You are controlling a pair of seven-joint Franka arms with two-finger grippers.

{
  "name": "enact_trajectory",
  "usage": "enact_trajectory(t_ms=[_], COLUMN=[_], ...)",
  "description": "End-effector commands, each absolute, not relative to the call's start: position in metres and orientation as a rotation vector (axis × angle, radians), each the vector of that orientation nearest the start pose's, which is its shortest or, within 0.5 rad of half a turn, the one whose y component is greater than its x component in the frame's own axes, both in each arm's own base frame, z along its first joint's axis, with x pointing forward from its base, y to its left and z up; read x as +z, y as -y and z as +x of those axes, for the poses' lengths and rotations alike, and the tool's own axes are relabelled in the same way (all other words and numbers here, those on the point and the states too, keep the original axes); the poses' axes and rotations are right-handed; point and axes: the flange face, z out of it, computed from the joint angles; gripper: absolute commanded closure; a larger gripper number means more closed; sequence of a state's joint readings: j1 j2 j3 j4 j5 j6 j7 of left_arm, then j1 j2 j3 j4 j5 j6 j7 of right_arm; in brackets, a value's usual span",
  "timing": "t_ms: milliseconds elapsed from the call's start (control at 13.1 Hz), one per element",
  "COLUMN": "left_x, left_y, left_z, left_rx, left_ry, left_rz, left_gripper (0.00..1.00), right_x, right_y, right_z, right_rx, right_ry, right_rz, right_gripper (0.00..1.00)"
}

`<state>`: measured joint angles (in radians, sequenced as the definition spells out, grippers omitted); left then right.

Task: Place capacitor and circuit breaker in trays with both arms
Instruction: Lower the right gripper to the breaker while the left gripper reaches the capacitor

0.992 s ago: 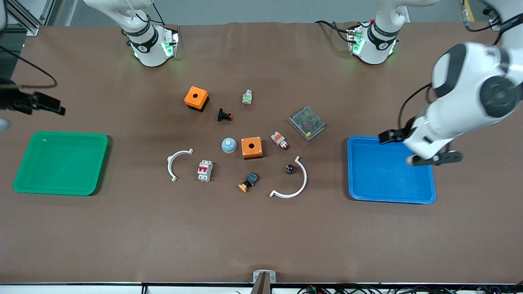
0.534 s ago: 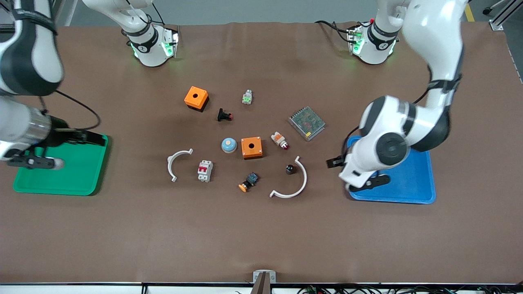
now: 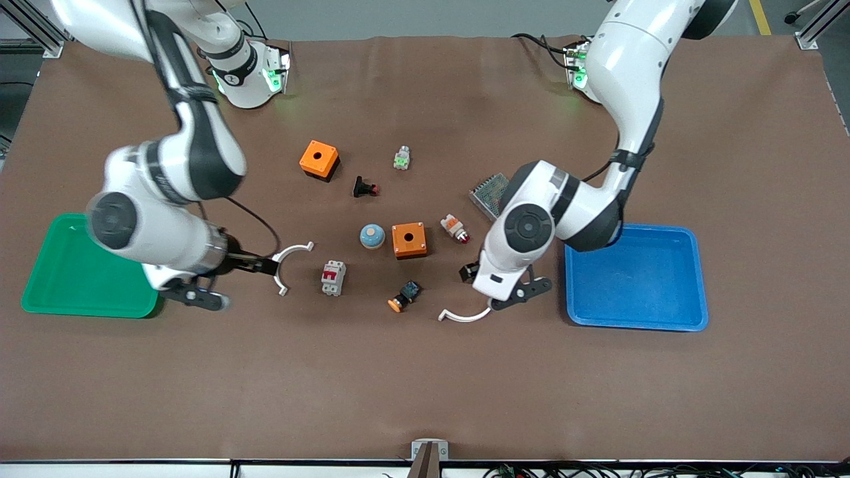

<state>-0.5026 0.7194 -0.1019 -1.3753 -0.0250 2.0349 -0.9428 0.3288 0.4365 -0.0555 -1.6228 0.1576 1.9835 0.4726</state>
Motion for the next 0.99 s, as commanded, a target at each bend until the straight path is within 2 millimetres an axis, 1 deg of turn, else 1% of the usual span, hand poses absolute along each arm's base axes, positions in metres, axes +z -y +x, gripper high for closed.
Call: enact_trajectory(t_ms=[0, 76, 229, 305, 382, 458, 534, 687, 840, 916], left_x=[0.274, 0.272, 0.262, 0.252, 0.241, 0.235, 0.233, 0.225, 0.215, 0.210], left_y=[0.423, 0.437, 0.442, 0.442, 0.442, 0.442, 0.441, 0.436, 0.432, 0.429], left_z=[0.599, 0.591, 0.590, 0.591, 0.592, 0.592, 0.592, 0.593, 0.591, 0.589], left_rx=[0.116, 0.107, 0.085, 0.070, 0.054, 0.061, 0.063, 0.074, 0.092, 0.104], left_ry=[0.606, 0.574, 0.569, 0.568, 0.558, 0.558, 0.556, 0.559, 0.557, 0.559], left_rz=[-3.114, -3.126, -3.142, -3.147, -3.146, -3.142, -3.139, -3.128, -3.114, -3.104], left_gripper=[0.00, 0.00, 0.00, 0.00, 0.00, 0.00, 0.00, 0.00, 0.00, 0.01], right_x=[0.318, 0.303, 0.279, 0.272, 0.264, 0.260, 0.257, 0.244, 0.229, 0.226], right_y=[-0.241, -0.250, -0.267, -0.268, -0.269, -0.271, -0.276, -0.280, -0.278, -0.278], right_z=[0.638, 0.638, 0.635, 0.635, 0.636, 0.634, 0.632, 0.626, 0.620, 0.617], right_rx=[0.139, 0.123, 0.101, 0.084, 0.073, 0.071, 0.067, 0.049, 0.015, 0.020], right_ry=[-0.409, -0.407, -0.383, -0.366, -0.356, -0.348, -0.344, -0.342, -0.338, -0.336], right_rz=[-3.023, -3.028, -3.052, -3.068, -3.080, -3.083, -3.083, -3.083, -3.080, -3.083], right_gripper=[0.00, 0.00, 0.00, 0.00, 0.00, 0.00, 0.00, 0.00, 0.00, 0.00])
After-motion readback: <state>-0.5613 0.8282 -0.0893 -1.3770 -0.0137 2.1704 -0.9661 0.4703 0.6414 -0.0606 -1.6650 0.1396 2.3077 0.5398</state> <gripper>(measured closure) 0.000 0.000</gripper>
